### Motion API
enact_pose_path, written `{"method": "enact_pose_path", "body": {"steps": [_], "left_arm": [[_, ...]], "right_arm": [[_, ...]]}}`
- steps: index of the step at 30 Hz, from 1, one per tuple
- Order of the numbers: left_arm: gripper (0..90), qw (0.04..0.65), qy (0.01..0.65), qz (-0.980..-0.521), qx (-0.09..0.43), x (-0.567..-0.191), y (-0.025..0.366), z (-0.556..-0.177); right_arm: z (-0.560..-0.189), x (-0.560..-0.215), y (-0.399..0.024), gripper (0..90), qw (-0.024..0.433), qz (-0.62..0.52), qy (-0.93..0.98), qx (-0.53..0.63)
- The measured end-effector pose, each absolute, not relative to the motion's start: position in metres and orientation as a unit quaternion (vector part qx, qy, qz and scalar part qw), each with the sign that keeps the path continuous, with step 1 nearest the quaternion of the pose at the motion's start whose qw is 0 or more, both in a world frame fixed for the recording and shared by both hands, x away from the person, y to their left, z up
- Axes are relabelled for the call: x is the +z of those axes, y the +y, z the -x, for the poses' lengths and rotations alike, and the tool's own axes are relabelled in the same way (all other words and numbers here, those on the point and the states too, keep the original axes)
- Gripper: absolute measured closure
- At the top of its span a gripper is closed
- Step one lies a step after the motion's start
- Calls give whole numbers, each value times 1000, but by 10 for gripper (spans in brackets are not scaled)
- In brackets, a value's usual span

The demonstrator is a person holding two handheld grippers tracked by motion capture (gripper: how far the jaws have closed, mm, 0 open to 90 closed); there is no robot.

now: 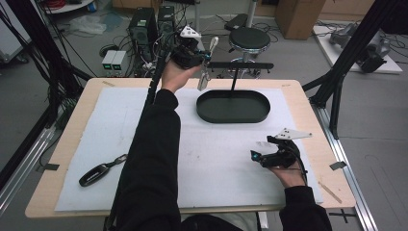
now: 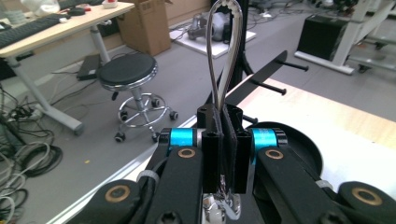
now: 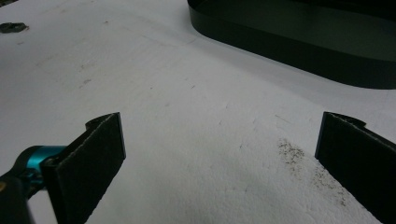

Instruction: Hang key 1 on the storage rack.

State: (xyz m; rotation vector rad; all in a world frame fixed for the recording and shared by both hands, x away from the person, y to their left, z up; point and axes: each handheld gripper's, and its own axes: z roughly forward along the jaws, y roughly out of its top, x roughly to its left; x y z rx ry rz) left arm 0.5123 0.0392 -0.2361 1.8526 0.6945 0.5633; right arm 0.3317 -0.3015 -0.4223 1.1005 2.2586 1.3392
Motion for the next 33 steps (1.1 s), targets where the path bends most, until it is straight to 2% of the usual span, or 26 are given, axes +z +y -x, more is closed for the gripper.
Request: {"method": "enact_pose_path", "body": {"steps": [13,33], "left_arm": [[866,533,295,-762,219,-235,28,-528],[865,480,317,-777,257,-242,10,-549]], "right_arm": [[-334,-422,-299,8,144,-378,786,468],[-336,-422,-298,8,137,-376,787,469]]}}
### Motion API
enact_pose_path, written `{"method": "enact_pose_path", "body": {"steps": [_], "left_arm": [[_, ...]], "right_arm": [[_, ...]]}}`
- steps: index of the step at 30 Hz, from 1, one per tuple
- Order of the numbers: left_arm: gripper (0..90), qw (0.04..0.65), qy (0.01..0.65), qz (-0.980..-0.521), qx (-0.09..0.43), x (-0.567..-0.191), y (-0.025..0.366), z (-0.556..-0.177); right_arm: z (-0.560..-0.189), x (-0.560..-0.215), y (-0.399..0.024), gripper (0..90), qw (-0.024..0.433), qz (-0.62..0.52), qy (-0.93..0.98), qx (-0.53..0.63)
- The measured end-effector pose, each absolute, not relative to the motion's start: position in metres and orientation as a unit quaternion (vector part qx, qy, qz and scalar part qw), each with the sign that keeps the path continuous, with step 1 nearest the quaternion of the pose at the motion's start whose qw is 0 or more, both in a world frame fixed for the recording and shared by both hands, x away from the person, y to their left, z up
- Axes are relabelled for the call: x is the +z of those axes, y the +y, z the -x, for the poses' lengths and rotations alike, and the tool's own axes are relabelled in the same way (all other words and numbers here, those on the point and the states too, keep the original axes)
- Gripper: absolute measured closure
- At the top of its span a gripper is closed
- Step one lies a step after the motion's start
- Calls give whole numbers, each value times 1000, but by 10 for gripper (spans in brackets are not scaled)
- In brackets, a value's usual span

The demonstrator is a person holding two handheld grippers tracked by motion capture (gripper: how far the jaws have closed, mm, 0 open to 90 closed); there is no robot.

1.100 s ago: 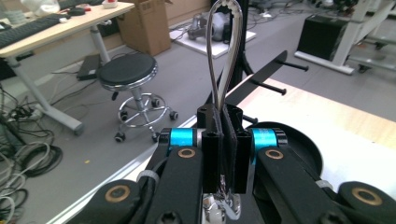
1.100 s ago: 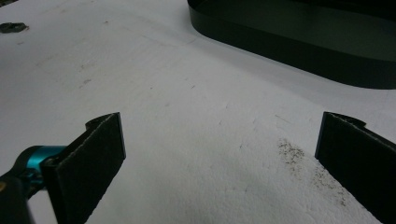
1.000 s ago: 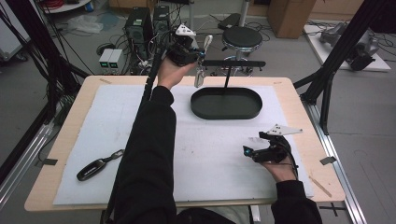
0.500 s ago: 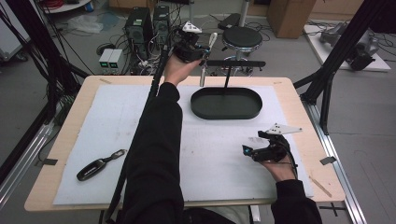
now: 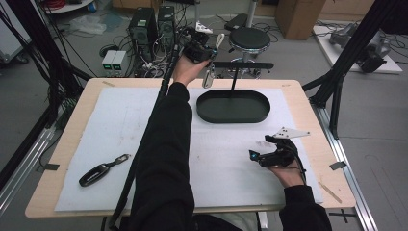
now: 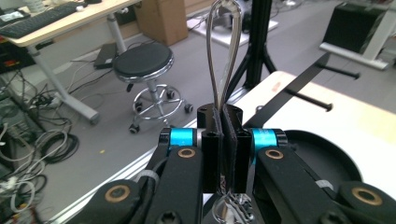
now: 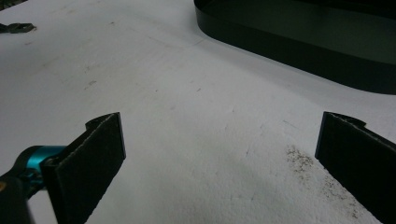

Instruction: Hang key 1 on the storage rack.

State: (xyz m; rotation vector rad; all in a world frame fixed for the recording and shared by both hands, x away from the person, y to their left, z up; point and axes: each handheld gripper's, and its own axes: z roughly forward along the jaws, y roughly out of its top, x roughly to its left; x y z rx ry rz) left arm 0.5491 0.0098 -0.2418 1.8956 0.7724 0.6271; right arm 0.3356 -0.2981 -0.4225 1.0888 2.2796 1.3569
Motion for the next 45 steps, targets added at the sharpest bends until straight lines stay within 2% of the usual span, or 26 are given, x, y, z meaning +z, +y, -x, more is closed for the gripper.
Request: {"method": "enact_pose_path", "body": {"steps": [9,13,20,22,25,30,32,34,45], "left_arm": [[863,470,332,-769,277,-247,4,-560],[864,477,356,-750,289,-248,6,-566],[846,494,374,-742,257,-249,16,-571],[771,492,377,-737,268,-248,17,-569],[469,489,382,-735,273,-246,19,-566],[186,475,364,-758,259,-247,22,-562],[111,479,362,-761,247,-247,25,-562],[66,481,362,-763,237,-248,29,-561],[63,490,352,-766,222,-250,54,-542]], "right_arm": [[-336,-423,-298,9,139,-372,790,468],[-336,-423,-298,9,140,-372,789,468],[-335,-423,-297,8,138,-372,792,464],[-334,-422,-297,9,139,-371,793,464],[-333,-422,-296,9,139,-370,793,463],[-332,-422,-296,8,141,-369,793,464],[-333,-422,-296,8,143,-367,793,464],[-332,-422,-296,9,143,-367,794,463],[-333,-423,-295,8,142,-367,796,459]]}}
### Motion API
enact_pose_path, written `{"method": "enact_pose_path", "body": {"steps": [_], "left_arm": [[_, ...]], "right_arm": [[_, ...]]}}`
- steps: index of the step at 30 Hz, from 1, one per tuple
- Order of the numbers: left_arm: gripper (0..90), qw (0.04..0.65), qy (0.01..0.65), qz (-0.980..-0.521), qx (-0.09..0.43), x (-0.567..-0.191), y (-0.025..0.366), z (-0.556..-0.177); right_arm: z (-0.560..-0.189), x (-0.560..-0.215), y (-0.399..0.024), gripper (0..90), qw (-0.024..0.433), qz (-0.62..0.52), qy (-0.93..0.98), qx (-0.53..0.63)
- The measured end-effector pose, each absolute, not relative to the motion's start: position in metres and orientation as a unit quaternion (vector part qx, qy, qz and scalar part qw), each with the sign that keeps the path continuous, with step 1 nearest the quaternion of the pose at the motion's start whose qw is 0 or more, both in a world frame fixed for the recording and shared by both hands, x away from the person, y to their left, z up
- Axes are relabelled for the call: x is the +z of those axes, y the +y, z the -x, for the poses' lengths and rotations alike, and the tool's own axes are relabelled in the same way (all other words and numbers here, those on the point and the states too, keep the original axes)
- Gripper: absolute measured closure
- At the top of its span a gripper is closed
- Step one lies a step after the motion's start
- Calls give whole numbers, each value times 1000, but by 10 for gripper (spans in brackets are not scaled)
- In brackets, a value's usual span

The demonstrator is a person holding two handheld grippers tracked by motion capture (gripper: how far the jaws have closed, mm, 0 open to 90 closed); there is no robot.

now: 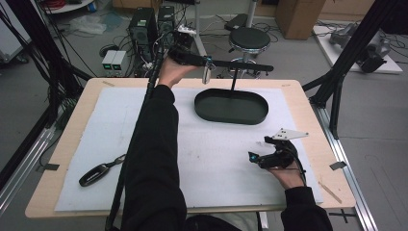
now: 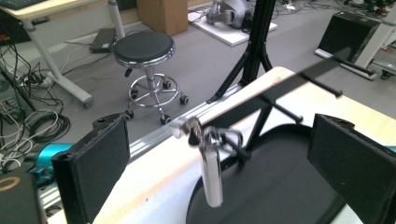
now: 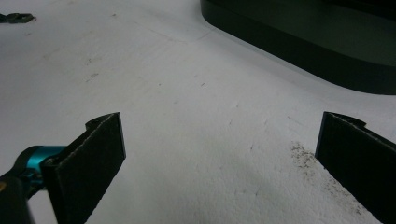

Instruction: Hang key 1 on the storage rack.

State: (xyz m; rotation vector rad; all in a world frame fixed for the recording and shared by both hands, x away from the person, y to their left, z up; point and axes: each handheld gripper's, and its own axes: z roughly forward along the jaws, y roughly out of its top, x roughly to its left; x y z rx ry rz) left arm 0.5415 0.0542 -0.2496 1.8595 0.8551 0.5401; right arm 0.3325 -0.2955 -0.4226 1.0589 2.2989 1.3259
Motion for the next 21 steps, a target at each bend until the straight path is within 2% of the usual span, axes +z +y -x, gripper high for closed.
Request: {"method": "enact_pose_path", "body": {"steps": [9,21], "left_arm": [[63,482,357,-775,201,-262,81,-525],[63,479,344,-782,201,-269,100,-500]], "right_arm": [[-333,-423,-294,9,141,-366,799,456],[-332,-424,-293,9,141,-366,801,453]]}}
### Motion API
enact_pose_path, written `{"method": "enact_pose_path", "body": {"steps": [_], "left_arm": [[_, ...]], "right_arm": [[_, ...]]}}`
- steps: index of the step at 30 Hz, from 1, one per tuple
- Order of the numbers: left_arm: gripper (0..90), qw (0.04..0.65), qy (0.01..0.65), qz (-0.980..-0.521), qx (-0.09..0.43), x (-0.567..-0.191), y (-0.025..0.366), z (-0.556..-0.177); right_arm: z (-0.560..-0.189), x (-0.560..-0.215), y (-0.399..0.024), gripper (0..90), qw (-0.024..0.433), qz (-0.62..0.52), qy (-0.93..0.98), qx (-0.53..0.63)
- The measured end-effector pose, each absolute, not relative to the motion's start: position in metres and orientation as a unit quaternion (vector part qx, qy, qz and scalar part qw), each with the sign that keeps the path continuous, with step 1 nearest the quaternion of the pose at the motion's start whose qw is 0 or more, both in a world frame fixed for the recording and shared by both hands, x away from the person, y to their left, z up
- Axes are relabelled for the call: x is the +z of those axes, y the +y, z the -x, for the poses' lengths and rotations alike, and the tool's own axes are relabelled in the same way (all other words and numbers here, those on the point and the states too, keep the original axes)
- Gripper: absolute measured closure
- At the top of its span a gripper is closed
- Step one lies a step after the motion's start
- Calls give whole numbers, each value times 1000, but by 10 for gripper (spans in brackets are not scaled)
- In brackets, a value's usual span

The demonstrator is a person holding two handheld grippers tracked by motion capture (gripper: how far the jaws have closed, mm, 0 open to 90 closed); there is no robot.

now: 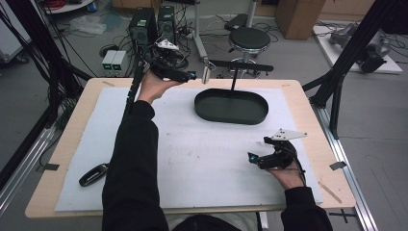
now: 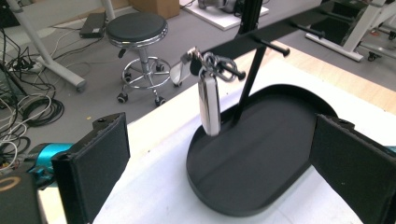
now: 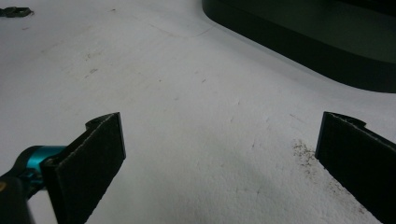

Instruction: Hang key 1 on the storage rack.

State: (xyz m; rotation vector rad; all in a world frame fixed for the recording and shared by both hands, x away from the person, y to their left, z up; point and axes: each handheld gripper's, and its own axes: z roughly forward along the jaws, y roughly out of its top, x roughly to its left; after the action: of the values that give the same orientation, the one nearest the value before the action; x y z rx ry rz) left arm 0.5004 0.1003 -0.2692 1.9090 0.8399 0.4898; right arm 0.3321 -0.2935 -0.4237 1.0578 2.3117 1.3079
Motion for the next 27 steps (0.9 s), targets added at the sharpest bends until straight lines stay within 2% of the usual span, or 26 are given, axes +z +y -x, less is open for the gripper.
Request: {"method": "enact_pose_path", "body": {"steps": [10,27], "left_arm": [[63,484,339,-780,204,-268,121,-477],[63,481,352,-779,194,-288,161,-445]], "right_arm": [[-332,-424,-292,8,141,-366,802,450],[-333,-426,-291,8,139,-365,806,445]]}}
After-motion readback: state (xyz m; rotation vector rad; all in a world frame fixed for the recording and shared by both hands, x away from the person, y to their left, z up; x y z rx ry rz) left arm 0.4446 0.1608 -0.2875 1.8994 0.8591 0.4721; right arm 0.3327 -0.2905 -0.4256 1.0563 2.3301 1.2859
